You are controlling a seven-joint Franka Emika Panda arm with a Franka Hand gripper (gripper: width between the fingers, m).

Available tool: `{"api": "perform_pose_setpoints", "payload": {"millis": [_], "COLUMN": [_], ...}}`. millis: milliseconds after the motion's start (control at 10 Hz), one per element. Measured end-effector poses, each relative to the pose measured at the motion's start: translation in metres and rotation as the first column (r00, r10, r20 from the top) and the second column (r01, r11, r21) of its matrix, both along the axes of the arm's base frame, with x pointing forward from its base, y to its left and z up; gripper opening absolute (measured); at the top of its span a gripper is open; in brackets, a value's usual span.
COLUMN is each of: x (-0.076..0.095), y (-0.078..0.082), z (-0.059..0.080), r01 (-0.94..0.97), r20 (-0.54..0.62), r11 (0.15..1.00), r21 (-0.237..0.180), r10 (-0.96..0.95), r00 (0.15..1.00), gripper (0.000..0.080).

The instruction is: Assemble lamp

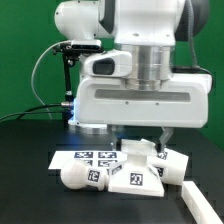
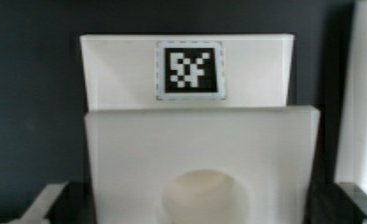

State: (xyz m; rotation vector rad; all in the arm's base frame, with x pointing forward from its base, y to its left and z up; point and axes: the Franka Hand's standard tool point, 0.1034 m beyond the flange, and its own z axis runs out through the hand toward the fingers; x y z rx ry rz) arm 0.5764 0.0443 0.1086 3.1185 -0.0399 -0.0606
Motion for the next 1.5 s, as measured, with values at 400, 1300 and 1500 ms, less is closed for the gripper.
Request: {"api": "perform_pose_setpoints", "payload": {"millis": [400,1300,1500], "x": [-0.001,0.039,0.049], "y": [0.0,0.039,0.051], "z": [-0.002,-0.052,-0.052], "r01": [-0.002,-0.007,-0.01], "r20": [-0.003,0.074,0.083], "r11": [1.0,1.0,1.0], "r21": [0.0,0.022,0.023], "r10": [0.002,0.005,0.008], "r00": [1.0,0.997,0.996], "gripper": [0.053,0.053,0.053]}}
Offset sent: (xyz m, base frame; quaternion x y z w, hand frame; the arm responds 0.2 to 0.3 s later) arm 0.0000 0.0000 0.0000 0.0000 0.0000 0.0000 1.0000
